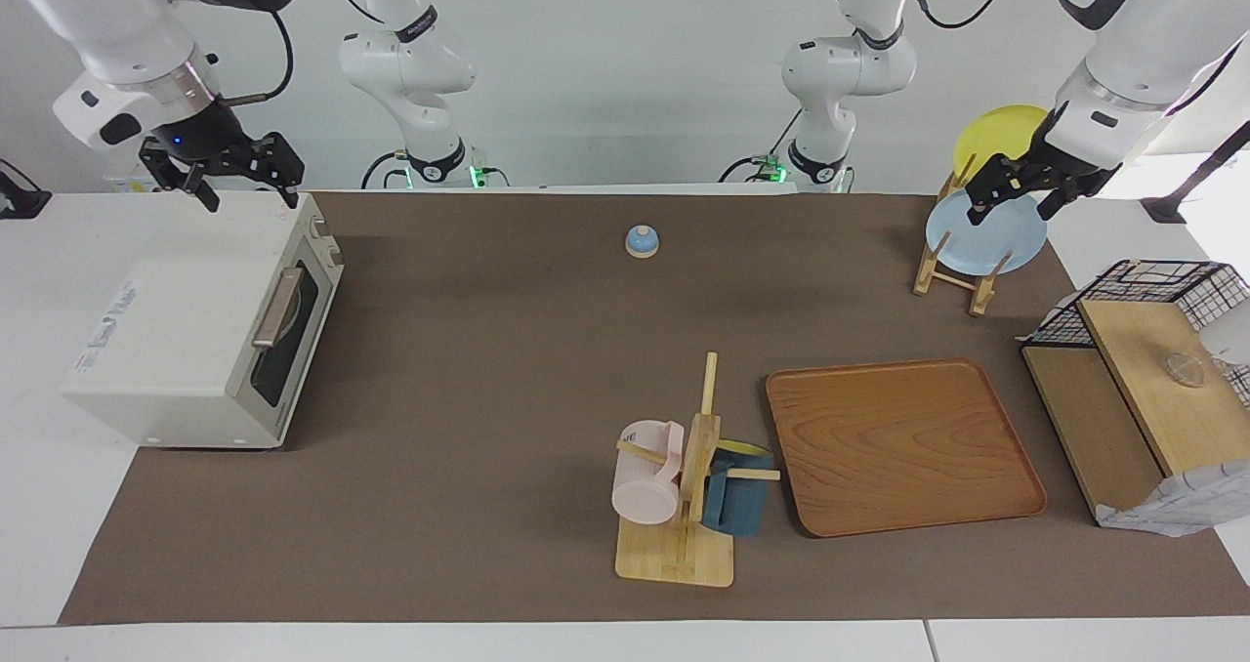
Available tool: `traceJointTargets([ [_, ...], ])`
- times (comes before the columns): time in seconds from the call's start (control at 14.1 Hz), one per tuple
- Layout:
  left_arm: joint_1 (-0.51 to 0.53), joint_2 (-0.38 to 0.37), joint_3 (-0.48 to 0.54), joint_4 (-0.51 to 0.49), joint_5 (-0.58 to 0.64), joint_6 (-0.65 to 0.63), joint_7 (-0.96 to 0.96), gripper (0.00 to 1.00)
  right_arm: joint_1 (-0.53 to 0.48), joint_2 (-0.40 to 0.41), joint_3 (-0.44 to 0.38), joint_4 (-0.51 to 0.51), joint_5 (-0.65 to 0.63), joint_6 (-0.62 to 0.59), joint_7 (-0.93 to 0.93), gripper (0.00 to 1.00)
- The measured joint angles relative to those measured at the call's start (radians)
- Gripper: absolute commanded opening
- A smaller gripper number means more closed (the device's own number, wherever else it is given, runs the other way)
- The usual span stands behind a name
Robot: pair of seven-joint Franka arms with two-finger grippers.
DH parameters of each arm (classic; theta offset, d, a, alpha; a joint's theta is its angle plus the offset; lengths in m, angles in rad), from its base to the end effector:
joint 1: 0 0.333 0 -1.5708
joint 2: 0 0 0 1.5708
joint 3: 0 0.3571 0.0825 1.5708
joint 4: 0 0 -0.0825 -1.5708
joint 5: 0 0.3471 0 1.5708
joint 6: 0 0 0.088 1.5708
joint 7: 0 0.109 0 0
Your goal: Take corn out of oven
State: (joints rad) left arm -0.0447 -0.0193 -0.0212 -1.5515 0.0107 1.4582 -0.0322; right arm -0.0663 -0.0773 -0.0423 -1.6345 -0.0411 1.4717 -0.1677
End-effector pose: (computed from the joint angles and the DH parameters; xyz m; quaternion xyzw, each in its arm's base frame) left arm 0.4979 -0.0317 0.6723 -0.9992 0.0164 0.0367 0.0073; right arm 0.4756 -0.0577 0.6665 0.9985 0.0285 -0.0450 0.0128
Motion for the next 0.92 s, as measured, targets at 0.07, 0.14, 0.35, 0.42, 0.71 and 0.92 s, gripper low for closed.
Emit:
traceJointTargets([
  [0.07,0.001,0.000,0.000,0.000,0.000,0.000,0.000,1.00,0.000,0.000,0.003,0.001,0.000,0.000,0.000,1.00],
  [0.14,0.002,0.000,0.001,0.000,0.000,0.000,0.000,1.00,0.001,0.000,0.010,0.003,0.000,0.000,0.000,1.00],
  [0.35,0.002,0.000,0.002,0.000,0.000,-0.001,0.000,1.00,0.007,0.000,0.021,0.005,0.000,0.000,0.001,1.00],
  [0.42,0.002,0.000,0.002,0.000,0.000,-0.001,0.000,1.00,0.007,0.000,0.021,0.005,0.000,0.002,0.001,0.98],
  [0.71,0.002,0.000,0.002,0.000,0.000,-0.001,0.000,1.00,0.007,0.001,0.021,-0.001,0.000,0.049,0.001,0.00],
  [0.92,0.002,0.000,0.002,0.000,0.000,-0.001,0.000,1.00,0.007,0.031,0.020,-0.036,-0.002,0.127,0.001,0.00],
])
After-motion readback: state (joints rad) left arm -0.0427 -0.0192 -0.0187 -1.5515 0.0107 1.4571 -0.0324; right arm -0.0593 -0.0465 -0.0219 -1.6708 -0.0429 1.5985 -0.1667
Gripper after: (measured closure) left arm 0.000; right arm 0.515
